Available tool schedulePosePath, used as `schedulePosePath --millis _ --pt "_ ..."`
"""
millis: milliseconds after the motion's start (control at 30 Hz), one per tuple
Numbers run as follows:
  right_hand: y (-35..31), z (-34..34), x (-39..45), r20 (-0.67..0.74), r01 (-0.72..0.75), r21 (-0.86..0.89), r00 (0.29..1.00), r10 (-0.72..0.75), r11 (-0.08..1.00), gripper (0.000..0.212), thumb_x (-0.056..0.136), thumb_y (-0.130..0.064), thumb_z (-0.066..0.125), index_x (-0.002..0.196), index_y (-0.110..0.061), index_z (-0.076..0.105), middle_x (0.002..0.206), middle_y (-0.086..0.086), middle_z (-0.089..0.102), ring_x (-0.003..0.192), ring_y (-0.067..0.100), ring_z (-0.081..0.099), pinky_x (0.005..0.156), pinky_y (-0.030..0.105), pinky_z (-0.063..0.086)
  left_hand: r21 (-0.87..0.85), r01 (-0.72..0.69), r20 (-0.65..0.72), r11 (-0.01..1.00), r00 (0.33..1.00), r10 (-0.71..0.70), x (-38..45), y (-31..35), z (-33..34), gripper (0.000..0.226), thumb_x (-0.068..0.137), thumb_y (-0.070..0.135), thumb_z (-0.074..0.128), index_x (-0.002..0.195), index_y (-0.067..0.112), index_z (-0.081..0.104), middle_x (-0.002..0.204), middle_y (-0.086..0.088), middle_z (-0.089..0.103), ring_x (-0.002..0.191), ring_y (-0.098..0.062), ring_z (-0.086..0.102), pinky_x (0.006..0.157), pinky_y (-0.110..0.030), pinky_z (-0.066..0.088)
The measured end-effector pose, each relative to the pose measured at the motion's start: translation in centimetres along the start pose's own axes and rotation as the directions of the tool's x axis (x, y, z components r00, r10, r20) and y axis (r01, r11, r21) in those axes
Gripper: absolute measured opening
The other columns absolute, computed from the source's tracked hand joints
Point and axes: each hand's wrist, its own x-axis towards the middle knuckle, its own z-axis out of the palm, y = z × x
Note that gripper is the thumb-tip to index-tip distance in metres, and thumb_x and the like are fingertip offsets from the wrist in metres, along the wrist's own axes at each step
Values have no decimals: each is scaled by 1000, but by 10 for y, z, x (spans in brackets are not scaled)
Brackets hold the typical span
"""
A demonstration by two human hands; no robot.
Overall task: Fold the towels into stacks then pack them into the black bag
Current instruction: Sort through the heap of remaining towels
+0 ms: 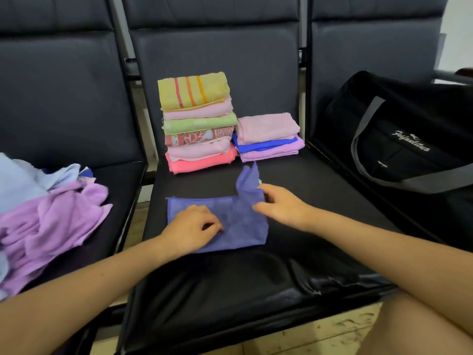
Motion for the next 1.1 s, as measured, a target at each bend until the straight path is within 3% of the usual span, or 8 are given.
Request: schedulePosePath --millis 100,200,333,433,567,667,900,1100 --pt "-1 23 -2 226 164 -303 969 -96 939 12 85 -28 59 89 -16 60 88 0 61 79 16 55 75 32 44 161 132 -122 978 986 -113 -9 -12 -3 48 76 52 37 107 35 70 111 5 61 111 -20 52 96 -35 40" --pt "-3 40 0 322 200 -301 942 -98 932 21 96 -24 52 101 -9 66 103 3 66 96 21 59 91 32 45 178 204 -163 963 971 -176 -14 -18 -2 35 84 40 53 116 33 65 119 4 55 117 -21 46 97 -35 36" --pt "3 38 7 150 90 -241 987 -54 966 21 93 -14 54 104 -9 70 108 6 66 105 21 58 95 30 43 173 198 -197 965 967 -163 -17 -20 1 36 85 40 53 117 29 63 119 3 56 116 -22 47 98 -35 35" --pt "8 35 7 -30 -77 -333 997 71 940 54 81 -29 72 130 -16 53 127 6 48 122 21 45 100 28 39 161 217 -211 963 960 -181 -15 -16 5 38 84 41 49 117 28 63 118 3 55 116 -22 46 97 -33 33" --pt "1 37 9 72 -358 -245 920 385 901 29 76 -35 77 87 -17 56 97 2 59 88 18 58 75 28 48 -11 268 -157 963 951 -266 -4 -10 11 35 85 39 46 113 30 65 120 3 57 118 -21 46 101 -32 34" --pt "-6 30 13 71 -406 -121 907 416 906 21 78 -23 74 84 -13 58 90 3 58 83 19 57 72 28 46 -294 264 -182 919 928 -325 6 -1 8 25 89 26 54 107 22 70 116 -3 62 114 -23 52 103 -36 38" --pt "-18 8 18 -299 -89 -74 952 63 993 15 77 -8 65 90 -14 61 80 -2 60 75 17 54 67 29 44 -215 360 -83 908 919 -384 7 -28 -10 18 89 20 55 100 28 67 103 4 67 103 -17 60 92 -30 45" --pt "-37 35 1 79 242 -130 969 -233 962 17 85 -18 69 102 -17 72 91 -16 62 84 -2 56 80 10 42 -521 361 -77 773 883 -464 8 -20 -16 35 101 22 34 94 11 66 100 -10 70 86 -25 62 88 -36 48"
